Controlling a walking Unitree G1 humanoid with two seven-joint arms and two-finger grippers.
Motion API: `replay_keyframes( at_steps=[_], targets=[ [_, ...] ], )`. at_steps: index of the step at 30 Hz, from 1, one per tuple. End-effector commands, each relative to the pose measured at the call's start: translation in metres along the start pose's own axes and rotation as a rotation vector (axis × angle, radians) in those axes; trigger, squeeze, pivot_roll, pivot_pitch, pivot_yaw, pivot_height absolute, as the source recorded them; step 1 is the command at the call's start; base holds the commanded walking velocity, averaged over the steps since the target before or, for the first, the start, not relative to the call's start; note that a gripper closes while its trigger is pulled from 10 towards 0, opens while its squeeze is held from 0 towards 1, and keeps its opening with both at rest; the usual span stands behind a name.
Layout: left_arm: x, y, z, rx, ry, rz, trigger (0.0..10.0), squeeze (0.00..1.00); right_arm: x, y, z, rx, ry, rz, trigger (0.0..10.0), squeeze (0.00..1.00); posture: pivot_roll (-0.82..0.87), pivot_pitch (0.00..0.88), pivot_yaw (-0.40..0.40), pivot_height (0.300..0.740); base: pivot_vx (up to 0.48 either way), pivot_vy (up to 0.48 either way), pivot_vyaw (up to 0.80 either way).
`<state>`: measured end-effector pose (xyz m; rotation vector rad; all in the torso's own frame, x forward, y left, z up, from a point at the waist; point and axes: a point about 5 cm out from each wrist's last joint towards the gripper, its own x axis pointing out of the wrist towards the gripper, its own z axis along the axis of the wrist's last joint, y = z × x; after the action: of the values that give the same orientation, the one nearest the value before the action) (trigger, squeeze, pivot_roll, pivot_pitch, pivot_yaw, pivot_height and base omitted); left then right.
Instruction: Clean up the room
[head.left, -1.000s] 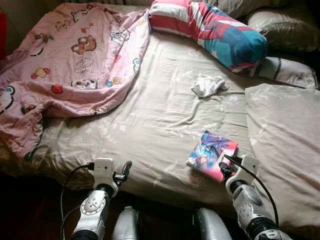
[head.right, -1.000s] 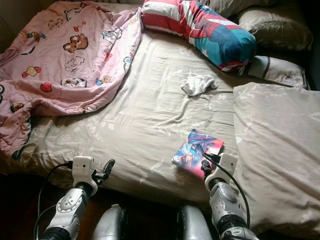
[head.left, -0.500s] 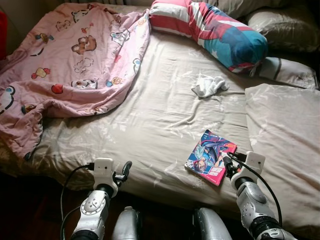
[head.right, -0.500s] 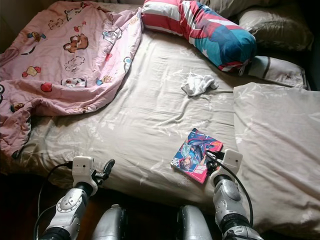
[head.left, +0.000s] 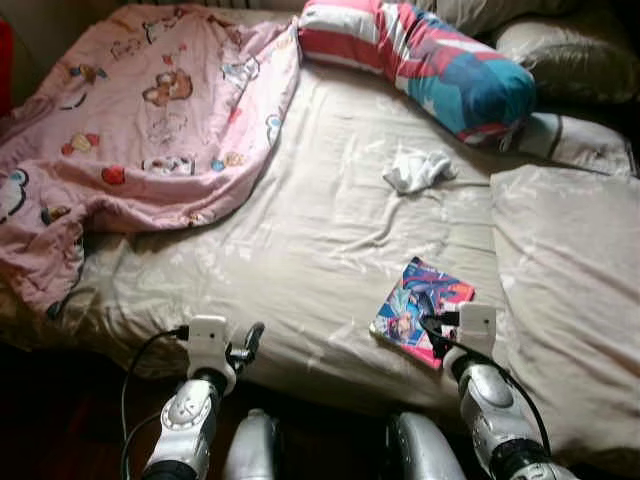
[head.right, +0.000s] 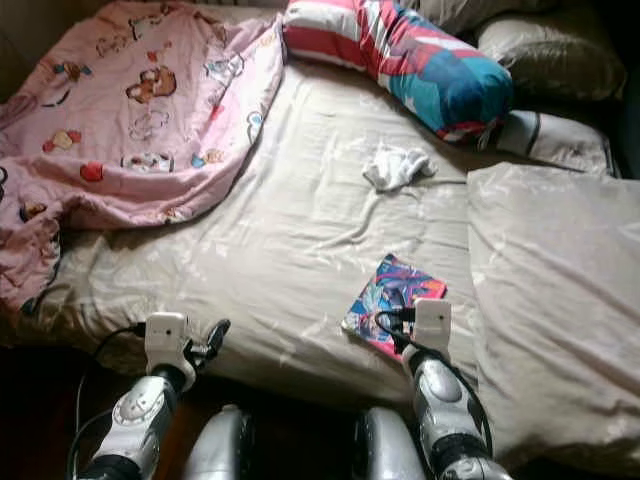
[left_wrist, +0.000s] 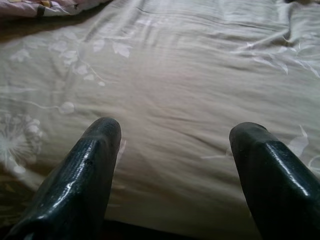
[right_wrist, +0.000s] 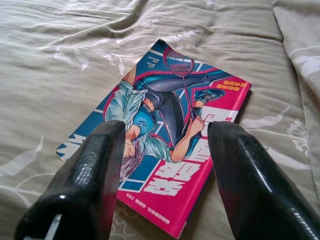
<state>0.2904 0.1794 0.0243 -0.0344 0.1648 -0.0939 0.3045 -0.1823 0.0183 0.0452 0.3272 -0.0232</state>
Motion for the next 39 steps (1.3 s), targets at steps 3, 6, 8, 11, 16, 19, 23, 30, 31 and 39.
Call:
replay_keyframes(
  at_steps=[3, 6, 8, 11, 16, 19, 23, 30, 31, 39],
  targets=[
    [-0.007, 0.002, -0.01, 0.011, 0.04, 0.0, 10.0, 0.0, -0.005, 0.001, -0.011, -0.005, 0.027, -0.007, 10.0, 0.0, 0.01, 0.216, 0.059, 0.608, 0.0, 0.0, 0.0],
    [-0.007, 0.003, -0.01, 0.013, 0.041, 0.0, 10.0, 0.0, -0.006, 0.001, -0.018, -0.011, 0.075, -0.022, 10.0, 0.0, 0.01, 0.217, 0.061, 0.608, 0.0, 0.0, 0.0],
    [-0.007, 0.003, -0.01, 0.014, 0.041, 0.0, 10.0, 0.0, -0.006, 0.001, -0.02, -0.012, 0.086, -0.024, 10.0, 0.0, 0.01, 0.217, 0.061, 0.608, 0.0, 0.0, 0.0],
    [-0.008, 0.004, -0.01, 0.016, 0.044, -0.003, 10.0, 0.0, -0.007, 0.004, -0.023, -0.011, 0.109, -0.014, 10.0, 0.0, 0.01, 0.22, 0.064, 0.608, 0.0, 0.0, 0.0],
    [-0.009, 0.005, -0.011, 0.019, 0.047, -0.004, 10.0, 0.0, -0.006, 0.008, -0.023, -0.019, 0.125, 0.002, 10.0, 0.0, 0.01, 0.221, 0.069, 0.598, 0.0, 0.0, 0.0],
    [-0.009, 0.005, -0.011, 0.022, 0.047, -0.005, 10.0, 0.0, -0.005, 0.009, -0.021, -0.007, 0.096, 0.006, 10.0, 0.0, 0.01, 0.221, 0.071, 0.598, 0.0, 0.0, 0.0],
    [-0.008, 0.005, -0.01, 0.024, 0.044, -0.008, 10.0, 0.0, -0.004, 0.012, -0.017, -0.004, 0.081, 0.025, 10.0, 0.0, 0.01, 0.221, 0.073, 0.598, 0.0, 0.0, 0.0],
    [-0.009, 0.006, -0.01, 0.027, 0.045, -0.01, 10.0, 0.0, -0.004, 0.018, -0.024, 0.0, 0.14, 0.073, 10.0, 0.0, 0.02, 0.22, 0.078, 0.598, 0.0, 0.0, 0.0],
    [-0.009, 0.006, -0.009, 0.028, 0.045, -0.011, 10.0, 0.0, -0.005, 0.018, -0.027, -0.01, 0.161, 0.066, 10.0, 0.0, 0.02, 0.22, 0.08, 0.598, 0.0, 0.0, 0.0],
    [-0.011, 0.009, -0.009, 0.038, 0.046, -0.018, 10.0, 0.0, -0.007, 0.018, -0.036, 0.039, 0.227, 0.046, 10.0, 0.0, 0.02, 0.231, 0.094, 0.598, 0.0, 0.0, 0.0]
  ],
)
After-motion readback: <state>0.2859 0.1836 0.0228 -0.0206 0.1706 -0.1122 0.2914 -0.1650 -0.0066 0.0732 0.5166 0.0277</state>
